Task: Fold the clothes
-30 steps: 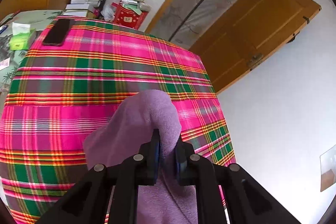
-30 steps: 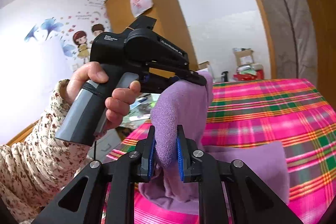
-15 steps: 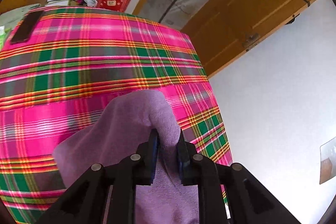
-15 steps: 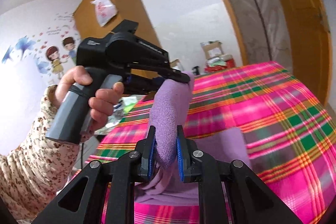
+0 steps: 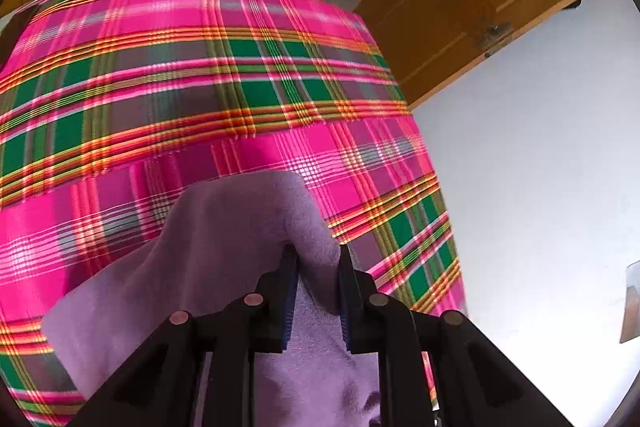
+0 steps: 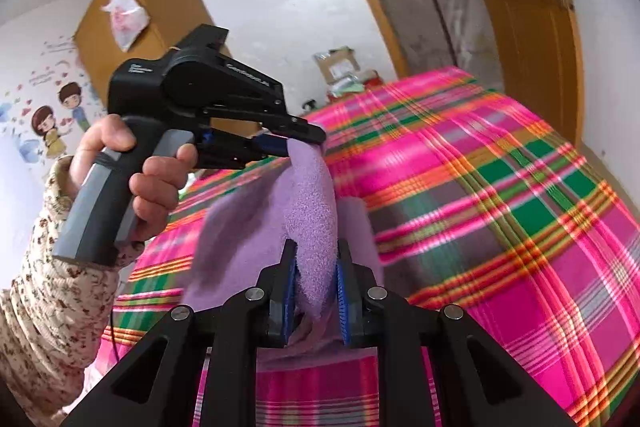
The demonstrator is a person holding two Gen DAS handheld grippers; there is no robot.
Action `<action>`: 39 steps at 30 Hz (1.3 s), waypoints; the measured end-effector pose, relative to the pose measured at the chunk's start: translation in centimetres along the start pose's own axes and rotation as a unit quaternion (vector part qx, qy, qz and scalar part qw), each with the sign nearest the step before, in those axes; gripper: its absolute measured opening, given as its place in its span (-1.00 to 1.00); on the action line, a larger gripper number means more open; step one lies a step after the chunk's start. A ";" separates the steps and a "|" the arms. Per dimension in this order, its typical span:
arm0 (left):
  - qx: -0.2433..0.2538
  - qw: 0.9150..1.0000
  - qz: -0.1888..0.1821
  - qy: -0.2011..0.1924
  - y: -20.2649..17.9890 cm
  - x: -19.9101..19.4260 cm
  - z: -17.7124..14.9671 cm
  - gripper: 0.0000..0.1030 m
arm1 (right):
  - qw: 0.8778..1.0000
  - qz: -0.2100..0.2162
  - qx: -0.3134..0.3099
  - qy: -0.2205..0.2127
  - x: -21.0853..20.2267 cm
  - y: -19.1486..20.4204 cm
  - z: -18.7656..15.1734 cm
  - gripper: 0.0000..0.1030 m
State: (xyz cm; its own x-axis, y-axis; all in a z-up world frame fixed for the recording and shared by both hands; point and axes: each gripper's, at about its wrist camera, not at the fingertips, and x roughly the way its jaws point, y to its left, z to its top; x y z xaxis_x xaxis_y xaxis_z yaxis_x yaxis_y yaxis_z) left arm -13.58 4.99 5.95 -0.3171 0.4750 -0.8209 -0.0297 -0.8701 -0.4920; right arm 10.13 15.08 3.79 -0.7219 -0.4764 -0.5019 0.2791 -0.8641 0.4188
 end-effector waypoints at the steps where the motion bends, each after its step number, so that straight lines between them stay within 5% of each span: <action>1: -0.004 1.000 -0.003 0.005 0.1 0.4 0.0 -0.65 | 1.000 0.000 0.009 0.004 0.2 -0.4 -0.1 -0.66; 15: -0.020 0.999 -0.035 0.026 1.4 2.3 0.2 -0.51 | 0.999 -0.036 0.017 0.031 1.5 -2.0 -1.3 -0.53; 30: -0.040 0.998 -0.030 -0.047 7.0 -5.1 -2.3 -0.41 | 0.996 -0.087 0.026 0.021 0.3 -4.7 -0.6 -0.46; 39: -0.068 0.993 -0.020 -0.098 10.6 -8.5 -5.8 -0.39 | 0.997 -0.057 -0.045 0.031 1.5 -2.3 0.4 -0.42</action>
State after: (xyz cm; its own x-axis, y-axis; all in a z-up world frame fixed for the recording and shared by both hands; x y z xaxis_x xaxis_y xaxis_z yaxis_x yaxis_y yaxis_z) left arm -5.65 -7.50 6.04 -0.4975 0.4631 -0.7335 0.0772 -0.8186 -0.5691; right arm 8.13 16.43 2.32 -0.7129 -0.3804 -0.5891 0.2541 -0.9231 0.2885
